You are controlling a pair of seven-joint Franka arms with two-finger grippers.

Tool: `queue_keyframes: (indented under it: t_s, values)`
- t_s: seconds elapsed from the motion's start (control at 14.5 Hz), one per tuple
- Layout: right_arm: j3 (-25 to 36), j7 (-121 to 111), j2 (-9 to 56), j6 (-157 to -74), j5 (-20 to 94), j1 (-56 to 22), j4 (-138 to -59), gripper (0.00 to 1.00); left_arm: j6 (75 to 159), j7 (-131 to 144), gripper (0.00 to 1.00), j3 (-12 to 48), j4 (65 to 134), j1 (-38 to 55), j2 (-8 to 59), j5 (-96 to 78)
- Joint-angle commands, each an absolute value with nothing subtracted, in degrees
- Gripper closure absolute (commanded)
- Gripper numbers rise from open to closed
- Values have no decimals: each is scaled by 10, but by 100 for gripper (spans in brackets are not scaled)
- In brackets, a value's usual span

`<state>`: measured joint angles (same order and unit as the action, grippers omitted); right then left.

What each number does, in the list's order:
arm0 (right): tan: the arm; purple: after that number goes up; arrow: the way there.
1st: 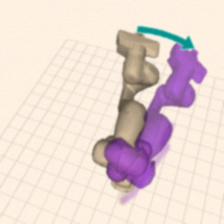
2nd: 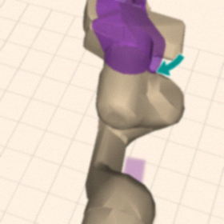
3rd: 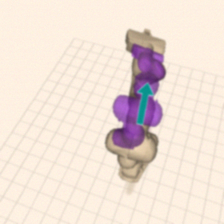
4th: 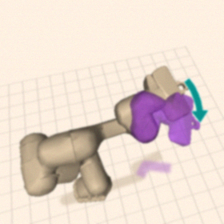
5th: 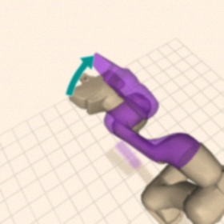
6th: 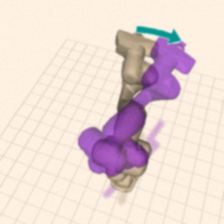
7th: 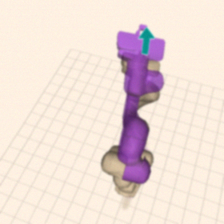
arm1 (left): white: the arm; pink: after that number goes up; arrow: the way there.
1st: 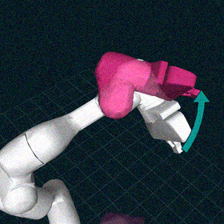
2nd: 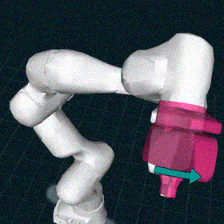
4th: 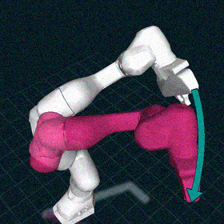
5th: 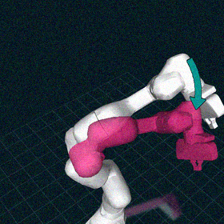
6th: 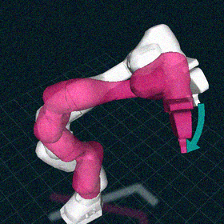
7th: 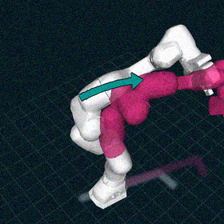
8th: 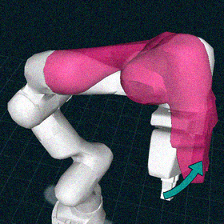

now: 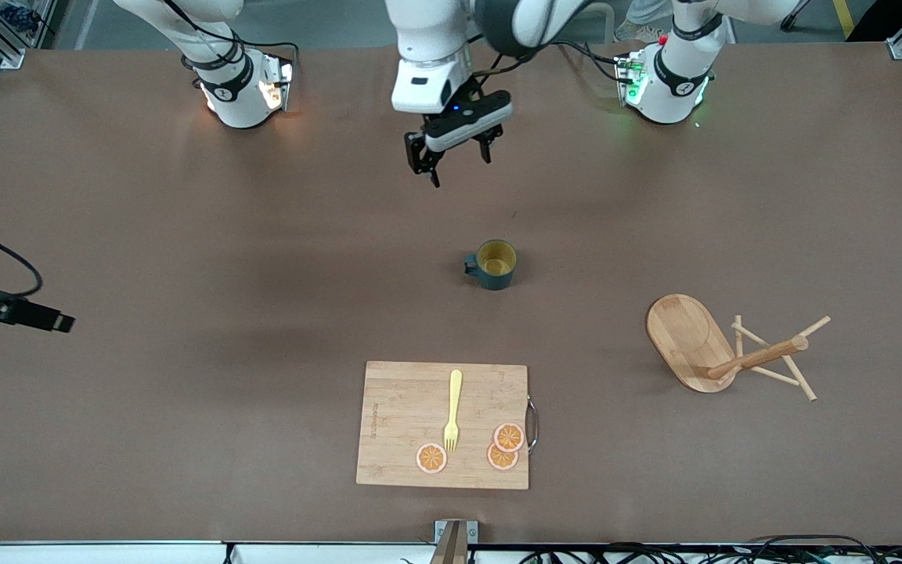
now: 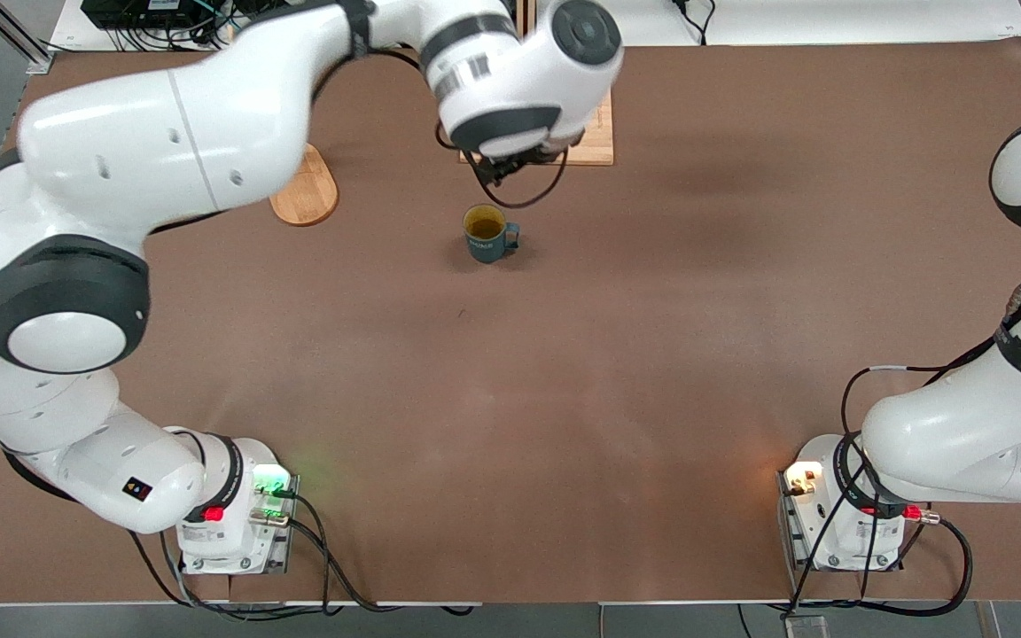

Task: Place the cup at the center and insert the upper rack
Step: 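Retract the right gripper while the left gripper moves above the mug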

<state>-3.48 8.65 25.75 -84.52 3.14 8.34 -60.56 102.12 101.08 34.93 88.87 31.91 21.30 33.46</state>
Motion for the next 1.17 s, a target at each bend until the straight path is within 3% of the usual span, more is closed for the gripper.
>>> queue_keyframes:
  t_s: [0.0,0.28,1.1]
  values:
    - [47,28,182,-858,31,31,-695,0,1023,1073,0,349,904,344,239,407]
    - [54,25,124,-858,31,24,-732,0,1023,1170,0,349,911,379,286,482]
    - [40,-49,99,-911,22,47,-772,0,1006,1332,0,335,957,460,427,715]
